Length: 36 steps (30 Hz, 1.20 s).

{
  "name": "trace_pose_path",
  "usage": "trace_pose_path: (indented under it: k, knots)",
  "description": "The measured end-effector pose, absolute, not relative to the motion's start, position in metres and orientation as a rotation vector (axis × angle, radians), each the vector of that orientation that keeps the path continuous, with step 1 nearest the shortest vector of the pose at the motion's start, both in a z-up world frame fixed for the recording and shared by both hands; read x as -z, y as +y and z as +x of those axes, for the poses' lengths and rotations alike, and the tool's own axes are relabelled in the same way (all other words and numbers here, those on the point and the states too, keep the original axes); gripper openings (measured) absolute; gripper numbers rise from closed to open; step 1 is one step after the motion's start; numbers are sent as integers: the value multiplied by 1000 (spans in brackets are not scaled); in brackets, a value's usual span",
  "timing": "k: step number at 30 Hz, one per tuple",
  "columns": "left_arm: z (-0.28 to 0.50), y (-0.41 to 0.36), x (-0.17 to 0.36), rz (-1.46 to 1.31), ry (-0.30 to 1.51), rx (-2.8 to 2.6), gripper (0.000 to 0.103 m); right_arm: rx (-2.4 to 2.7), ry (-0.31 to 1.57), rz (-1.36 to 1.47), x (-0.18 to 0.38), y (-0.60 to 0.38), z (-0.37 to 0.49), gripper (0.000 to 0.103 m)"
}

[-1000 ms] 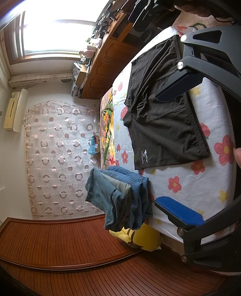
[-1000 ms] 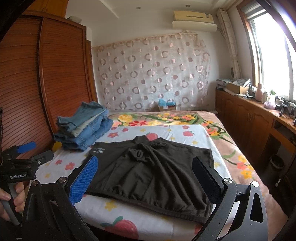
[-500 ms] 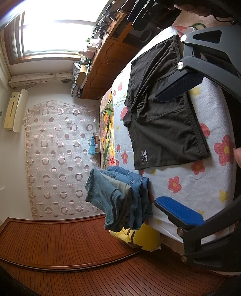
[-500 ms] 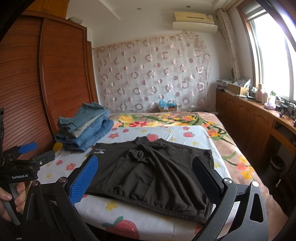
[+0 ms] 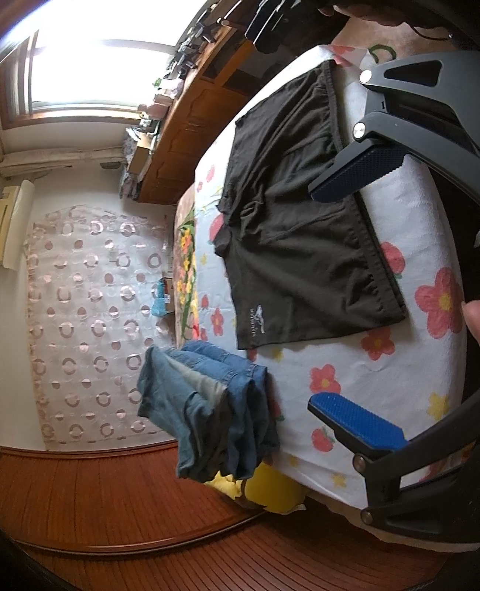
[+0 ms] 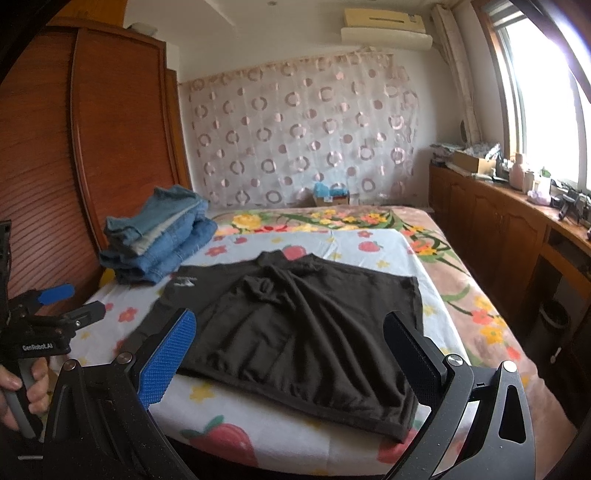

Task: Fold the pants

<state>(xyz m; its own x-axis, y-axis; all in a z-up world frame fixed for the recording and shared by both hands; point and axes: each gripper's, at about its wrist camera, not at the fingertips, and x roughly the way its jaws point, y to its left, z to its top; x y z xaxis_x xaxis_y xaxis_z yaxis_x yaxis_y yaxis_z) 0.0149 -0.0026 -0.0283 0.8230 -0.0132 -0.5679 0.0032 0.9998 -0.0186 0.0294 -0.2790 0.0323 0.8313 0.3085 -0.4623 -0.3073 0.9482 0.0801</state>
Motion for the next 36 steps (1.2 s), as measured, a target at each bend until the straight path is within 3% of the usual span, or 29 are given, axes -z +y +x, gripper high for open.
trace_pose_path:
  k: [27, 33, 36]
  knots:
    - [31, 28, 79, -49, 729, 48, 101, -268, 697, -32, 39, -313, 58, 103]
    - [29, 42, 91, -86, 758, 59, 90, -275, 712, -36, 43, -309, 60, 103]
    - [28, 42, 98, -85, 780, 80, 72, -279, 716, -39, 44, -307, 60, 103]
